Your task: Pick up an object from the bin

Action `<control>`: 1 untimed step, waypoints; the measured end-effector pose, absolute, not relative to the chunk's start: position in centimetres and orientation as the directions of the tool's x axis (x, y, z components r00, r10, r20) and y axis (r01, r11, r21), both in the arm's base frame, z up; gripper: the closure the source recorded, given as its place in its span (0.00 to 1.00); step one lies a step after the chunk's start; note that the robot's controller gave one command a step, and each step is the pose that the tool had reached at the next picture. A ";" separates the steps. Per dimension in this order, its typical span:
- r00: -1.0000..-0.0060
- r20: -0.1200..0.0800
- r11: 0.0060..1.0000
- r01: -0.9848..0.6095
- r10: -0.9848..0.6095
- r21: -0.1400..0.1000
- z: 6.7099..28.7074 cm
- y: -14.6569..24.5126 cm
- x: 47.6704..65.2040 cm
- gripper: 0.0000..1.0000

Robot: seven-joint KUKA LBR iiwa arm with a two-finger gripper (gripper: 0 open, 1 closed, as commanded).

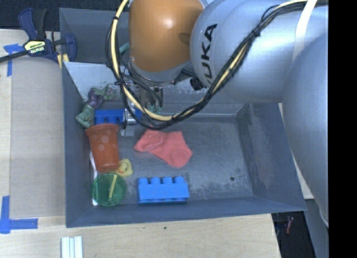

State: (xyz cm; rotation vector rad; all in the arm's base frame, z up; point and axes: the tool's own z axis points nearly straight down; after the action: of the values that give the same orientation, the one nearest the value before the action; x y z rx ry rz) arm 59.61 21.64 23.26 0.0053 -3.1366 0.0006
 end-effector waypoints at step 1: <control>-1.000 -0.003 1.000 0.001 0.001 0.001 23.7 21.5 59.8 0.00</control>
Offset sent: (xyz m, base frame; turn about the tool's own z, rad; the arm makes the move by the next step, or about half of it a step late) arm 0.0255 -0.0330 -0.1626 0.1462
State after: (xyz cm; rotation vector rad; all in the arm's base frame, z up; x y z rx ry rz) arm 59.83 21.51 23.72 -0.0011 -3.1449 -0.0021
